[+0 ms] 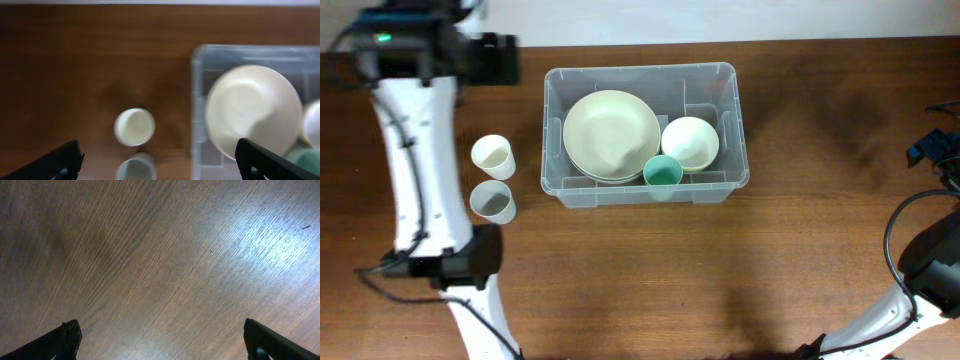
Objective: Pack container
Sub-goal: 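Move the left gripper back to the cream cup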
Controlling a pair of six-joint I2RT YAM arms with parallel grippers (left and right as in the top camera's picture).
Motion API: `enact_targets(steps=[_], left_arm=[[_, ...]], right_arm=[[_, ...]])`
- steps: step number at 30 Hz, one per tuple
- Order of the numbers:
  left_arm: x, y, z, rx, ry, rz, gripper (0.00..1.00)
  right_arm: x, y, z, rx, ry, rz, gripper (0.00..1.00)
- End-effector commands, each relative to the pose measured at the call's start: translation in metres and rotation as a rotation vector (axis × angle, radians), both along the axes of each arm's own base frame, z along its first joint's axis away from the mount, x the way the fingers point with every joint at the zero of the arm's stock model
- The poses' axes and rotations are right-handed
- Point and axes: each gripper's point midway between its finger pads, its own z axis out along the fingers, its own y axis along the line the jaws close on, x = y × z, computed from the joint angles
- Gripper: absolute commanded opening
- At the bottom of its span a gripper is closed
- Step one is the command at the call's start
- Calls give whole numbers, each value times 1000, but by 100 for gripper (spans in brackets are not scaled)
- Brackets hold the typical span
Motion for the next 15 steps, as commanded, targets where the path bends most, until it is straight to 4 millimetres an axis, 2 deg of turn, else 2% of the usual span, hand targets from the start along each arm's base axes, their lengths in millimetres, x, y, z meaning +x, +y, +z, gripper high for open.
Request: enact_targets(steps=[1, 4, 11, 15], left_arm=[[-12, 25, -7, -39, 43, 105, 99], [-24, 45, -33, -52, 145, 174, 99], [-52, 88, -124, -130, 414, 425, 100], [-53, 97, -162, -168, 462, 453, 100]], right_arm=[[-2, -1, 2, -8, 2, -10, 99], [-2, -1, 2, -8, 2, -10, 99], [-2, -1, 2, -8, 3, -10, 99], [-2, -1, 2, -8, 2, -10, 99]])
